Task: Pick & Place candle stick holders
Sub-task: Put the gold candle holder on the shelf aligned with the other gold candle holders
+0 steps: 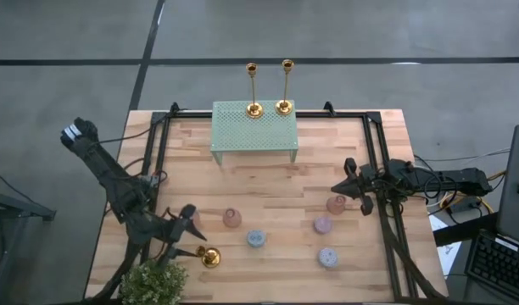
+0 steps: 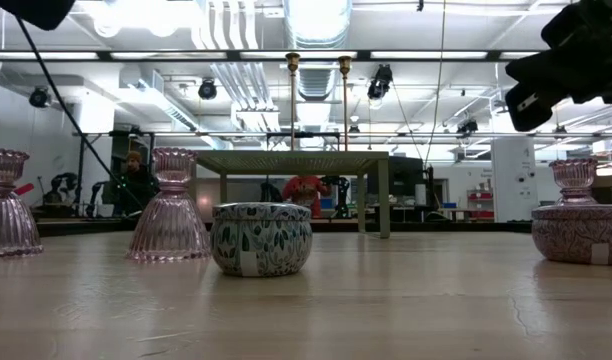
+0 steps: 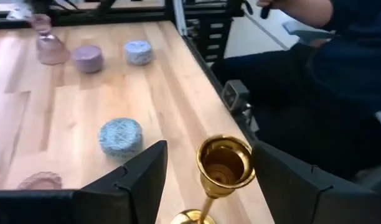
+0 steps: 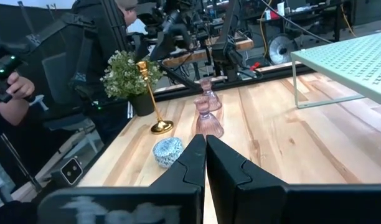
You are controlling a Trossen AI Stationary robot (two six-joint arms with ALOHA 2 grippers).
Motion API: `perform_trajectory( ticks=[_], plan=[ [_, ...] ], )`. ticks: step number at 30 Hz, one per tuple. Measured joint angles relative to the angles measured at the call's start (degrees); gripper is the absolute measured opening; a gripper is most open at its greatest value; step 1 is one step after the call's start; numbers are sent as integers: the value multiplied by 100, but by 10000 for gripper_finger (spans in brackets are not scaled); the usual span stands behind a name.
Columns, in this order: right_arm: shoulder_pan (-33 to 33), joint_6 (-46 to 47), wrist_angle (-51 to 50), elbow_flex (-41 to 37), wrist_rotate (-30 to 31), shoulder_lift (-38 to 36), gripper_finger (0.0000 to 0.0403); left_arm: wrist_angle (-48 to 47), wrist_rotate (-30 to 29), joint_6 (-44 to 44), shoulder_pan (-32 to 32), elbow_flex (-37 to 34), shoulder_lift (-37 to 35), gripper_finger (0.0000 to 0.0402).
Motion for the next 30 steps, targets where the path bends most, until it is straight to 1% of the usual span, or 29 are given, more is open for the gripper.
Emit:
perform_trajectory(
  ticks=[6,11,15,22,24,27,30],
  plan=[
    [2,24,-2,-44,0,2,8,18,-80,-168,-12,11,177,236],
    [2,17,-2,-44,0,2,8,14,31,-517,-76,13,289,236],
    [2,-33,0,-44,2,2,8,-17,-231,-410,-68,13,189,236],
    [2,-17,-1,-53,4,4,8,-103,-270,-369,-104,-13,-46,236],
    [2,-20,0,-55,4,9,8,-79,-264,-369,-119,-13,-100,236],
    [2,-22,0,-55,4,9,8,-81,-32,-410,-124,-13,-141,236],
    [2,-22,-2,-55,4,8,8,-32,57,-511,-143,-13,-131,236]
  ],
)
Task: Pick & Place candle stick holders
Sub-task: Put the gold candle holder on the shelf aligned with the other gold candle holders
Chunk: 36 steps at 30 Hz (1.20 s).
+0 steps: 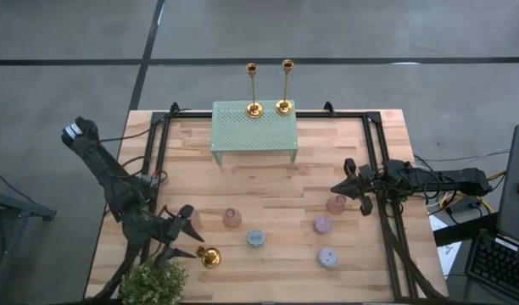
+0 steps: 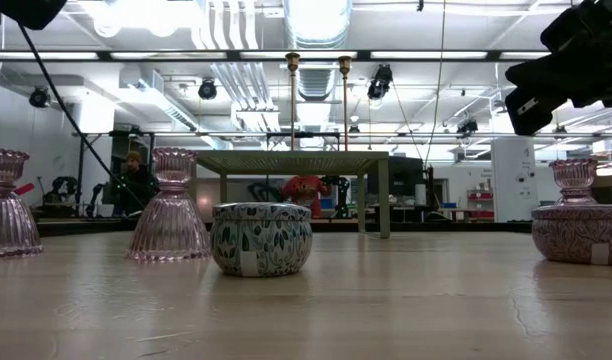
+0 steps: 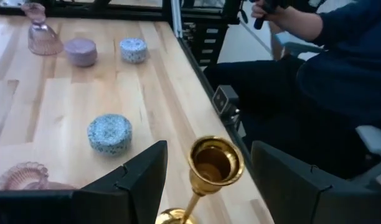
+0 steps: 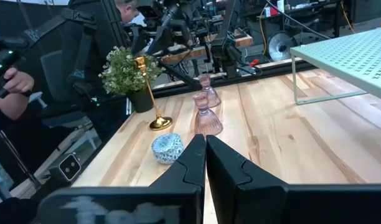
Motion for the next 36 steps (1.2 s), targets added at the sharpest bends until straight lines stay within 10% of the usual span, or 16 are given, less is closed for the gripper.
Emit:
perform_trajectory(
  ticks=[22,36],
  plan=[
    [-2,-22,-44,0,2,-2,8,213,-410,-199,-26,2,977,231],
    [-2,-23,-84,0,-2,-2,8,310,-611,-249,-26,2,1151,133]
  ],
)
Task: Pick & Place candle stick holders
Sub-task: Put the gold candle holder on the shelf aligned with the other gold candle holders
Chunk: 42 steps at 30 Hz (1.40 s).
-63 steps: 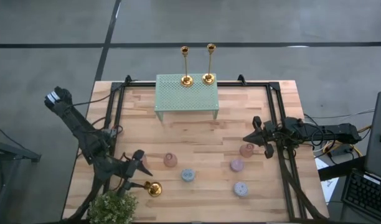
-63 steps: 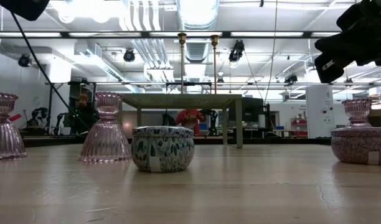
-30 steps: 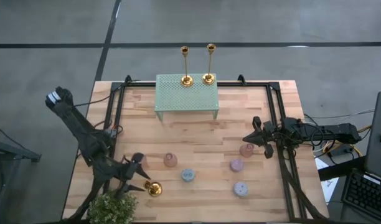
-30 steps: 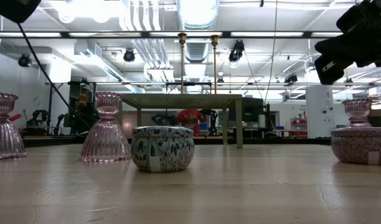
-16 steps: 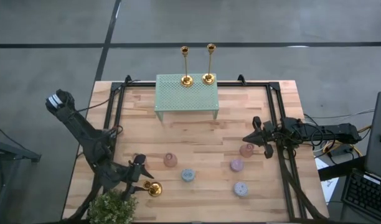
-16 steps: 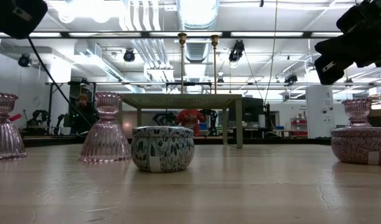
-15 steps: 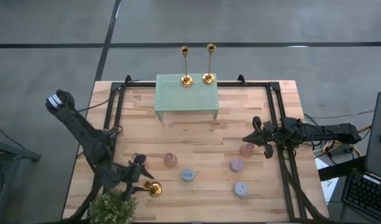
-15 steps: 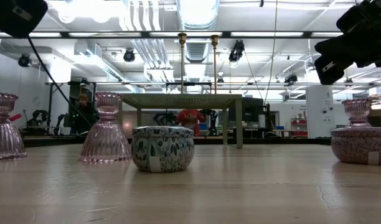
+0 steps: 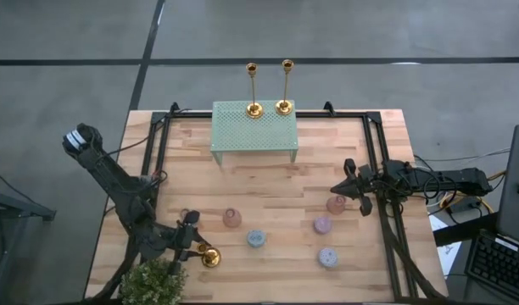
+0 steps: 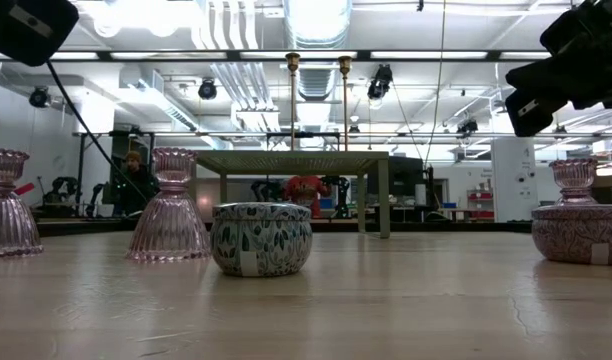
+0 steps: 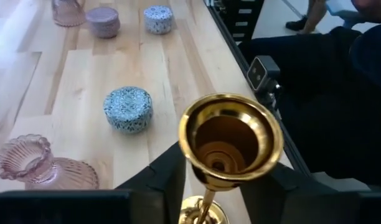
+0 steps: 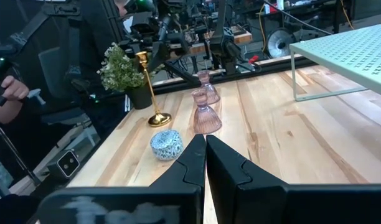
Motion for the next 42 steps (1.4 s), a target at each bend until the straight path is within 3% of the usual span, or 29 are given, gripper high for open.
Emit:
perform_trajectory(
  ticks=[8,28,37,42],
  plan=[
    [0,-1,1,0,-1,0,8,-5,-169,-4,4,0,0,89],
    [2,-1,2,0,-3,0,8,64,-1310,-580,132,18,-287,84],
    [2,-1,4,0,-2,-2,8,57,-2022,-678,503,429,-352,84],
    [2,-1,4,0,-3,-2,8,51,-2064,-496,787,730,-352,84]
  ],
)
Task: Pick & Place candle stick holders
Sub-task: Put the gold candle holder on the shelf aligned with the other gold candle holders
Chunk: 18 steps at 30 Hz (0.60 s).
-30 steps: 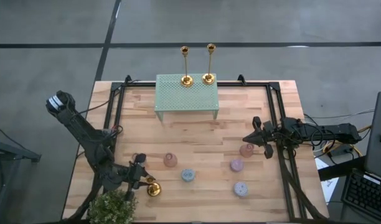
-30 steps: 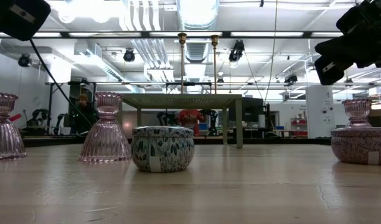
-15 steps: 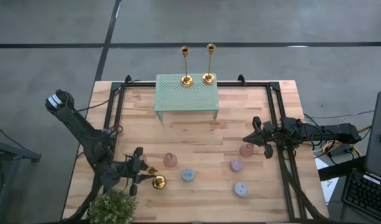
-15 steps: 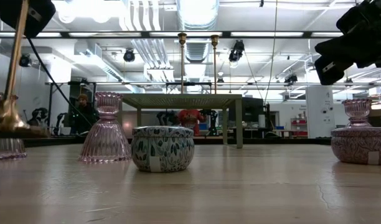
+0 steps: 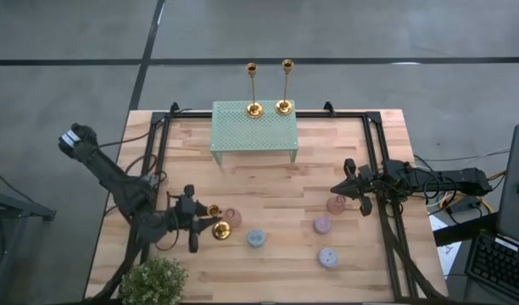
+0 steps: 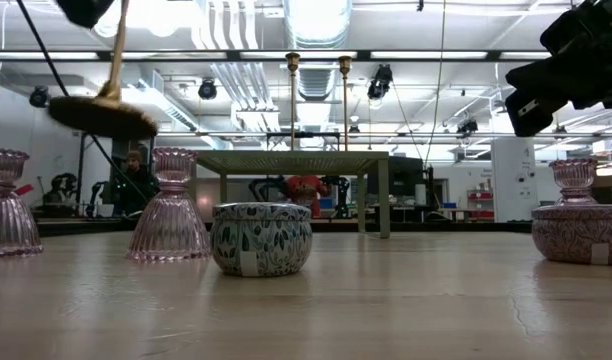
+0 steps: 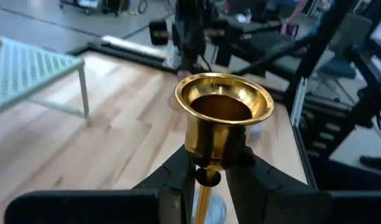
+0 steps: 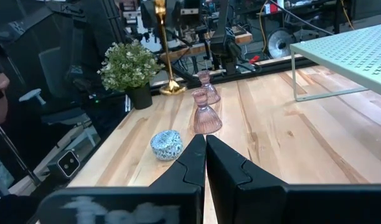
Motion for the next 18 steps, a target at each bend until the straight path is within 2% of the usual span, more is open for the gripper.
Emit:
perform_trajectory(
  ticks=[18],
  plan=[
    [-2,0,0,0,0,0,8,-4,-10,471,1217,229,-4,84]
  ],
)
